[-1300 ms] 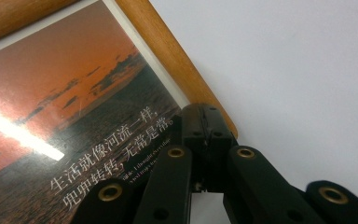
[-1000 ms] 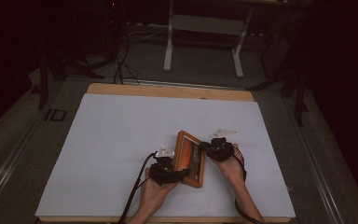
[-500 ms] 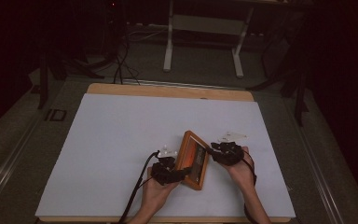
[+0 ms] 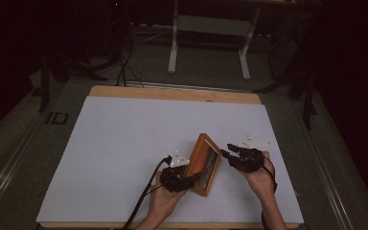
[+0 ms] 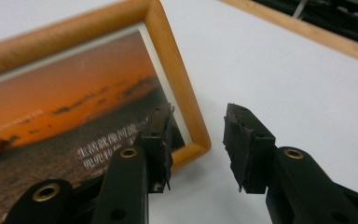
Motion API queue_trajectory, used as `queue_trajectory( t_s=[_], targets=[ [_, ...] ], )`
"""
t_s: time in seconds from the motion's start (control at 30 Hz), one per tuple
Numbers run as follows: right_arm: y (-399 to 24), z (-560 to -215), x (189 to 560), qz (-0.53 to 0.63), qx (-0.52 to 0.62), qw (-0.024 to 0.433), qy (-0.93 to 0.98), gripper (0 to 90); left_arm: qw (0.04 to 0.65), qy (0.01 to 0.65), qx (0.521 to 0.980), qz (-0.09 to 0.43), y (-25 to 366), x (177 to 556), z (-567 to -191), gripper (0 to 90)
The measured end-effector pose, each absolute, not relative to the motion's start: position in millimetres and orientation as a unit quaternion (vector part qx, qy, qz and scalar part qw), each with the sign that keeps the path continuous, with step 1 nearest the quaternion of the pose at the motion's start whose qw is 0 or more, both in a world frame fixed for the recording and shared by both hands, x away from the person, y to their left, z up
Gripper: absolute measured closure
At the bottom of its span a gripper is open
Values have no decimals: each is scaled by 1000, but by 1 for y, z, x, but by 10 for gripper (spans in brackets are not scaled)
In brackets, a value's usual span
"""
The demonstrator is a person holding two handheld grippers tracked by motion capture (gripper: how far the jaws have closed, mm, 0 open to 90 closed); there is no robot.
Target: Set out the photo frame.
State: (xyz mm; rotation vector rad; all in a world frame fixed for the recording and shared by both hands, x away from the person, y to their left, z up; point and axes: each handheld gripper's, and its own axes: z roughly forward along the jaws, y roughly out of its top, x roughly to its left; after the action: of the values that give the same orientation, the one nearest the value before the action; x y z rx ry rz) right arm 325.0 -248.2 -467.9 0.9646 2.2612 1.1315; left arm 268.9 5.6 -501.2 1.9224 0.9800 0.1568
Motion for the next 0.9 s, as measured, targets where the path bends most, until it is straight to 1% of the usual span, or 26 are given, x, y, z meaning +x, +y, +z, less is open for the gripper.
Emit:
queue_trajectory(
  t_s=[0.17, 0.27, 0.37, 0.5, 0.7, 0.87, 0.9],
  targets=[
    [-249, -458, 321, 414, 342, 223, 813, 603, 471, 395, 786, 68, 3, 268, -500, 634],
    [-249, -451, 318, 419, 337, 228, 811, 595, 477, 384, 788, 69, -2, 264, -498, 673],
    [-250, -445, 314, 423, 334, 234, 809, 592, 479, 371, 791, 84, -12, 260, -495, 687],
    [-255, -439, 308, 426, 330, 243, 807, 591, 489, 368, 786, 80, -19, 260, -495, 714],
    [-263, -430, 299, 438, 329, 253, 797, 595, 486, 353, 795, 89, -28, 258, -492, 730],
    [-265, -430, 295, 440, 325, 252, 798, 669, 474, 337, 807, 104, -39, 255, -491, 734],
    [-265, -431, 295, 440, 326, 251, 798, 711, 474, 333, 808, 108, -40, 254, -491, 735]
  ],
)
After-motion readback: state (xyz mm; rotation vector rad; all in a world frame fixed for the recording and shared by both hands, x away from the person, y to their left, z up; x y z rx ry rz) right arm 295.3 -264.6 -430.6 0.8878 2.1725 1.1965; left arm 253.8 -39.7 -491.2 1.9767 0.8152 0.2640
